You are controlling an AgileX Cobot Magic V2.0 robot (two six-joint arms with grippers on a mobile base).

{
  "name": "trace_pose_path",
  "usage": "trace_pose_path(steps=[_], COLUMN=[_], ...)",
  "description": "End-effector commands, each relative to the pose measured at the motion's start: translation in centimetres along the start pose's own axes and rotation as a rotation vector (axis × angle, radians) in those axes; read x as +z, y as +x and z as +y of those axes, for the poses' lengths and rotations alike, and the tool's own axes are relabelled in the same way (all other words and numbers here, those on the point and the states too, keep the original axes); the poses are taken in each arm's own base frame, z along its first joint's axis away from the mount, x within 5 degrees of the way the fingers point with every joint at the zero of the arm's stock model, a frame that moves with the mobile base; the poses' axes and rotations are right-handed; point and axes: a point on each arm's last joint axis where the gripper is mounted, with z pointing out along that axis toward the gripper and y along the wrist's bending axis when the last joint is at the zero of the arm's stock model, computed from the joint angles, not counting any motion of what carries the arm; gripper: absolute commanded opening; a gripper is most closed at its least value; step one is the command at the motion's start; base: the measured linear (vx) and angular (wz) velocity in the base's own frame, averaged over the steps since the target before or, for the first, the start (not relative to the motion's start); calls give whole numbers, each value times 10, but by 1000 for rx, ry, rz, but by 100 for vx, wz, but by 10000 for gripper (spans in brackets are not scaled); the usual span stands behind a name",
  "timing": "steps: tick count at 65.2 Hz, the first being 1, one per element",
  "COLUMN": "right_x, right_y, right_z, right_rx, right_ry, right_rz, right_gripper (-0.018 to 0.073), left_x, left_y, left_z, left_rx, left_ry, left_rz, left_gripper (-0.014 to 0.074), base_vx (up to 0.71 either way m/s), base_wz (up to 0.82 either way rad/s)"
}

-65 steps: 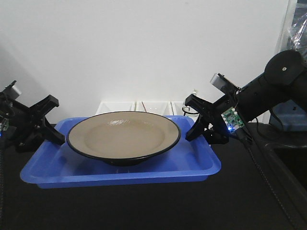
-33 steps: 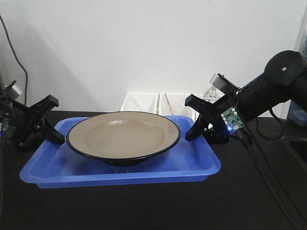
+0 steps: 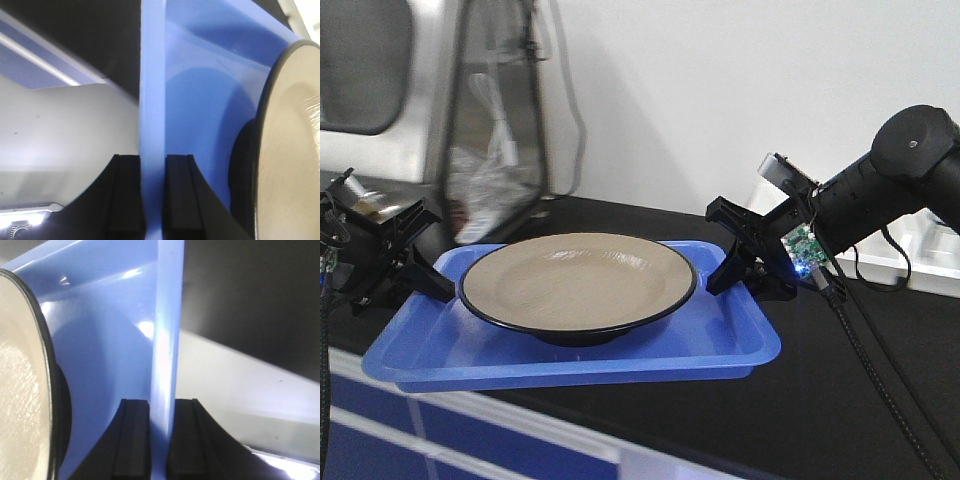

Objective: Place disk in tray to left cabinet
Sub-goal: 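Hold the tray level with both grippers while the base drives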

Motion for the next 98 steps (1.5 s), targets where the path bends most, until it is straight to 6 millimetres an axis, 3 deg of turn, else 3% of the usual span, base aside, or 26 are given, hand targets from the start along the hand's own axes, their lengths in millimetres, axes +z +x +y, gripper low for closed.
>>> trace_pose_path(steps=[1,44,98], right_x=[-34,-34,-34], right_y=[12,12,12], right_z=[40,40,40], right_rx=[-36,-36,-35], right_ry=[-184,-184,-184], right_rz=[-30,-30,-29], right_gripper=[-4,-4,-4], left_x=[-27,-27,-27], left_y=[9,9,9], left_z=[-39,-39,-39], left_rx=[12,12,12], left_ry=[201,201,201], left_rz=[-56,-56,-56], left_gripper=[0,0,0], base_vx=[-13,-5,14], base_wz=[65,65,56])
